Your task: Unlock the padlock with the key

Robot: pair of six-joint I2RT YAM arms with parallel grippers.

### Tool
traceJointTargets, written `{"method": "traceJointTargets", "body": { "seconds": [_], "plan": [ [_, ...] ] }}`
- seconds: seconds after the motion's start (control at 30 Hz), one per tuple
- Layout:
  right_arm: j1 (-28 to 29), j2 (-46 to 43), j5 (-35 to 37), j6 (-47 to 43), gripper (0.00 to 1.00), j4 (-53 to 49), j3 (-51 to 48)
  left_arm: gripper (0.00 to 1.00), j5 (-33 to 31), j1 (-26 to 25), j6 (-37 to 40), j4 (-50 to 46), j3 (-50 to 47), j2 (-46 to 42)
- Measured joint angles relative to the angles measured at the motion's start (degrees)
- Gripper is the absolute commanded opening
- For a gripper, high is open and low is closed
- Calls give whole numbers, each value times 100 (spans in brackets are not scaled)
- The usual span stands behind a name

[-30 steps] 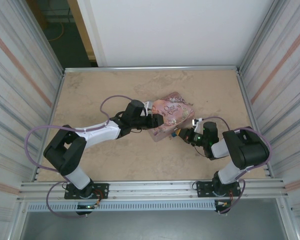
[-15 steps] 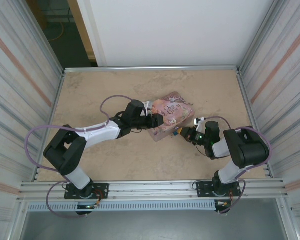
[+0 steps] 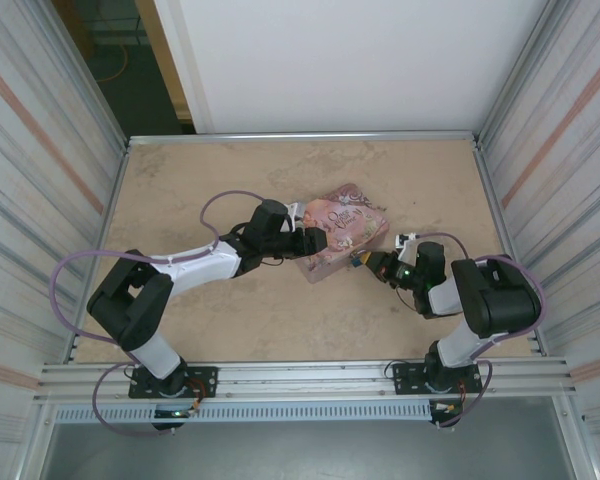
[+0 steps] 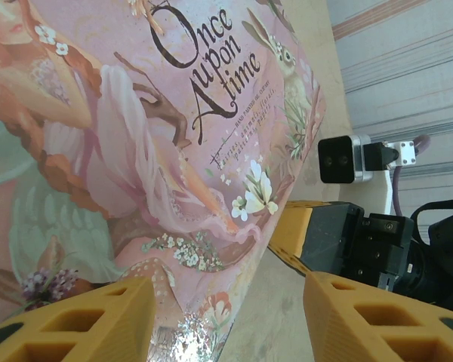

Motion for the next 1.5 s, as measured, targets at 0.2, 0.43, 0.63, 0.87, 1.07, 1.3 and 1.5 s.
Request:
{"method": "traceJointTargets", "body": {
  "seconds": [0.2,0.43,0.63,0.87,1.07,1.3,1.5],
  "plan": [
    [-94,-367,2,-50,0,-315,0,55,120,70,-20,70,-37,-4],
    [-214,-1377,96,-262,0,-1244,-4,55,271,269,-17,120,-59,-2],
    [-221,-2437,227,-579,0,-2398,24,55,328,640,33,70,22,52],
    [-221,-3759,382,-857,0,-3753,125,55,459,916,168,35,114,116],
    [-212,-4651,413,-1119,0,-4848,481,57,505,1008,426,-153,170,66],
    [-50,-5193,538,-1366,0,-5904,828,60,365,1121,758,-745,101,-291],
    [315,-5329,769,-1633,0,-6791,1272,63,151,1196,1069,-1156,-186,-1121]
  ]
}}
